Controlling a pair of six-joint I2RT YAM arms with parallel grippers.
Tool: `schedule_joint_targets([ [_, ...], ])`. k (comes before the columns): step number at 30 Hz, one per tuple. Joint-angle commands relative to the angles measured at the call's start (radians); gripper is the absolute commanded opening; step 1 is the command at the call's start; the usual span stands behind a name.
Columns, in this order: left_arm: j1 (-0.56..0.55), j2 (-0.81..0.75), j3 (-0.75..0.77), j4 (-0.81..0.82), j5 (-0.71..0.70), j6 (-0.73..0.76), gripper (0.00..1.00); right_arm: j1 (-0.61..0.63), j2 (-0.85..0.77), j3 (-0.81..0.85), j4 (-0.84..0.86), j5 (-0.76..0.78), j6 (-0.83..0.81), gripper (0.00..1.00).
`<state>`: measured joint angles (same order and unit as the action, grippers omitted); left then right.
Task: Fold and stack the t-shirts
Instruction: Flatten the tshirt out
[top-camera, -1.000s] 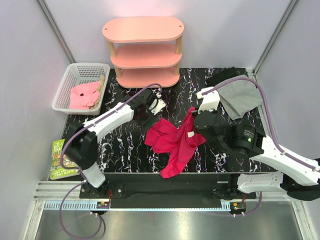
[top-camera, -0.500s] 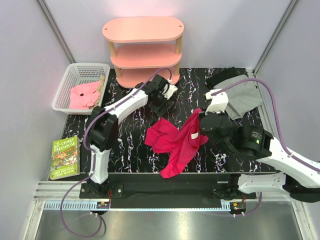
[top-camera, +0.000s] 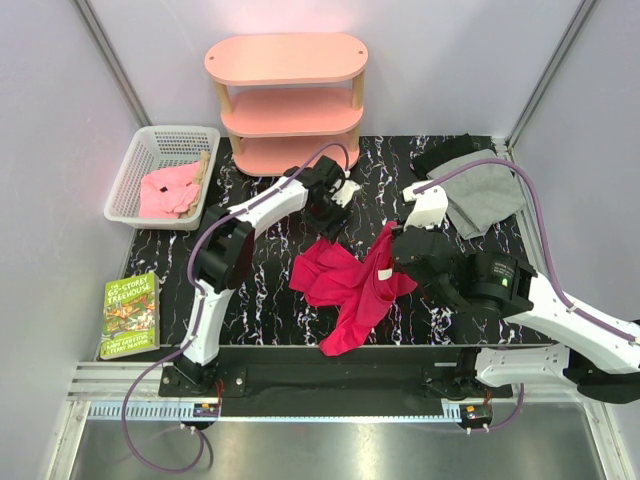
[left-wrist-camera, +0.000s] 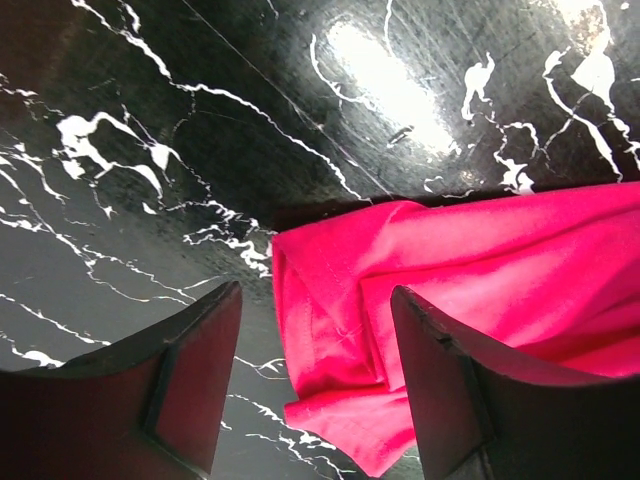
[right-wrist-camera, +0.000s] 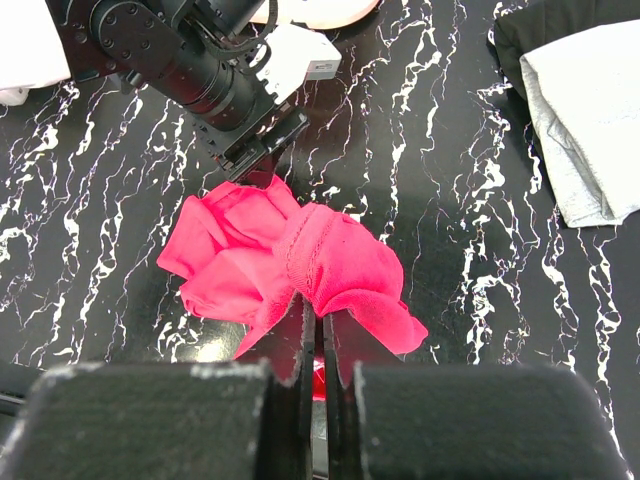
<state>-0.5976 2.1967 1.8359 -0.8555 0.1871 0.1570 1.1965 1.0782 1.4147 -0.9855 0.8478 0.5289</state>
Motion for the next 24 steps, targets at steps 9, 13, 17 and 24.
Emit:
schedule_joint_targets([
  [9,-0.008,0.060,0.049,-0.004,0.060,-0.013,0.64,-0.005,-0.008,0.026,0.022,0.036,0.010,0.01],
  [13,-0.011,0.070,0.048,-0.004,0.060,-0.013,0.63,-0.005,-0.008,0.026,0.025,0.034,0.011,0.01],
  [17,-0.011,0.087,0.063,-0.004,0.058,-0.010,0.48,-0.005,0.000,0.021,0.027,0.023,0.017,0.00],
  [24,-0.002,0.049,0.072,-0.004,0.077,-0.014,0.00,-0.005,0.006,0.026,0.031,0.023,0.010,0.00],
])
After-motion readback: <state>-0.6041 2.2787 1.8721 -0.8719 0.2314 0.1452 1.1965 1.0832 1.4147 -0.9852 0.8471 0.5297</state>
